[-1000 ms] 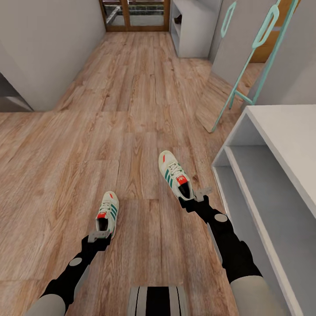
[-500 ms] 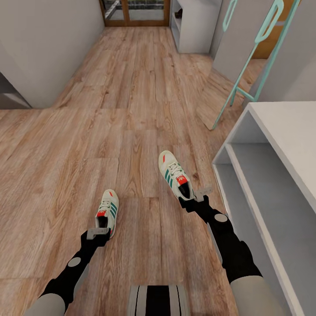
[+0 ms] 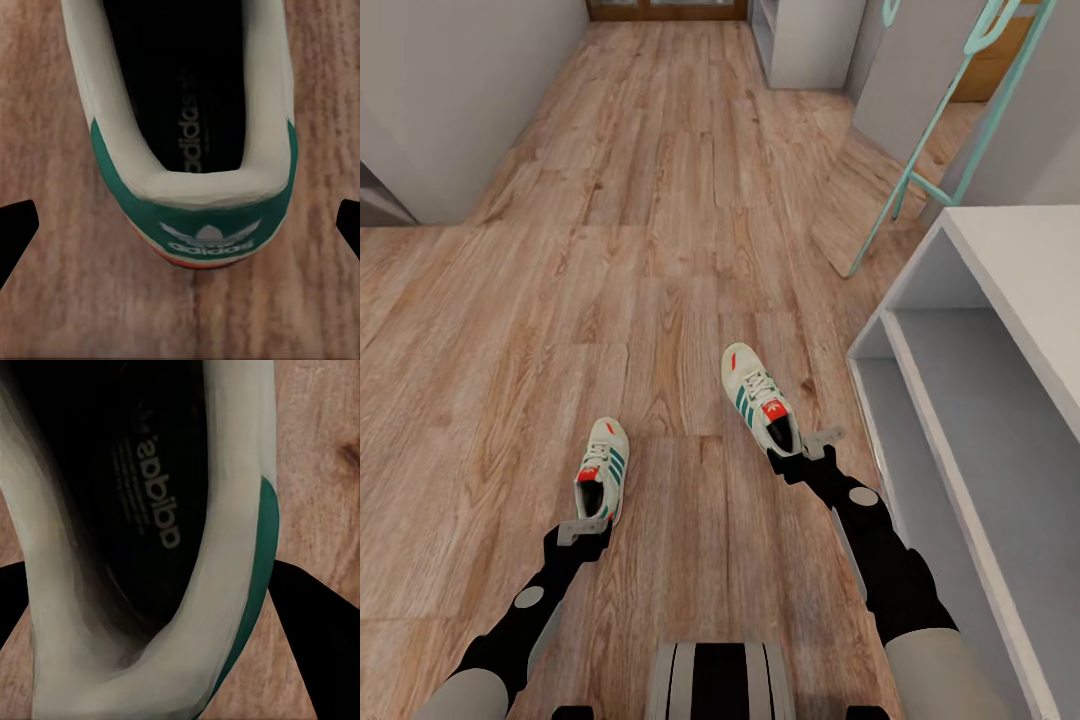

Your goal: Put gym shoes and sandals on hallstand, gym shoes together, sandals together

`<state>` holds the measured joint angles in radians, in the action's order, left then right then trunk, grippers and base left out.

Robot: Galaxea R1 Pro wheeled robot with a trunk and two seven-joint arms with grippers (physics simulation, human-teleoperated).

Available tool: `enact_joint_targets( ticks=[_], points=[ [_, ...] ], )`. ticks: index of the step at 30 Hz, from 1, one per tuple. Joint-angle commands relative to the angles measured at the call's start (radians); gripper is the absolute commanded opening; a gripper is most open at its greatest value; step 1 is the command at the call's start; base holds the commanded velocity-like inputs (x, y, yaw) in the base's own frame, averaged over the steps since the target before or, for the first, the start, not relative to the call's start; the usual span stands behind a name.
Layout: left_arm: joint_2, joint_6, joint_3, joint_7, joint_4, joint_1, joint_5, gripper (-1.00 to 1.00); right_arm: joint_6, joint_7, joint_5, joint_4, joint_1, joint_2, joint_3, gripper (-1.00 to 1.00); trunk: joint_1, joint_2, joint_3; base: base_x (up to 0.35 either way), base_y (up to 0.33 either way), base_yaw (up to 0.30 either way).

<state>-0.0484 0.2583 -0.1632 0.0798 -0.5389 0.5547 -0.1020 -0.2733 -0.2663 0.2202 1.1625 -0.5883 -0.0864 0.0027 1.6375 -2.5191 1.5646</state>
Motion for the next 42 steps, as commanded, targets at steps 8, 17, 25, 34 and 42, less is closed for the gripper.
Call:
enact_joint_targets(
  ticks=[8, 17, 25, 34, 42],
  points=[
    [0.001, 0.004, -0.010, 0.008, 0.000, 0.001, -0.010, 1.00, -0.005, -0.005, 0.010, 0.002, 0.000, -0.001, -0.001, -1.00, 0.000, 0.000, 0.004, 0.000, 0.000, 0.000],
    [-0.001, 0.006, -0.013, 0.008, 0.001, 0.001, -0.010, 1.00, -0.004, -0.005, 0.010, 0.002, 0.000, -0.001, -0.001, -1.00, 0.000, 0.000, 0.004, 0.001, 0.000, 0.000],
    [-0.002, 0.006, -0.014, 0.008, 0.008, 0.001, -0.007, 1.00, -0.005, -0.005, 0.010, 0.002, 0.000, -0.001, -0.001, -1.00, 0.000, 0.000, 0.004, 0.042, 0.000, 0.000],
    [0.000, 0.006, -0.013, 0.008, 0.010, 0.001, -0.011, 1.00, -0.004, -0.005, 0.010, 0.002, 0.000, -0.001, -0.001, -1.00, 0.000, 0.000, 0.004, 0.047, 0.000, 0.000],
    [-0.001, 0.006, -0.015, 0.008, 0.010, 0.001, -0.009, 1.00, -0.005, -0.005, 0.010, 0.002, 0.000, 0.000, -0.001, -1.00, 0.000, 0.000, 0.004, 0.062, 0.000, 0.000]
  ],
)
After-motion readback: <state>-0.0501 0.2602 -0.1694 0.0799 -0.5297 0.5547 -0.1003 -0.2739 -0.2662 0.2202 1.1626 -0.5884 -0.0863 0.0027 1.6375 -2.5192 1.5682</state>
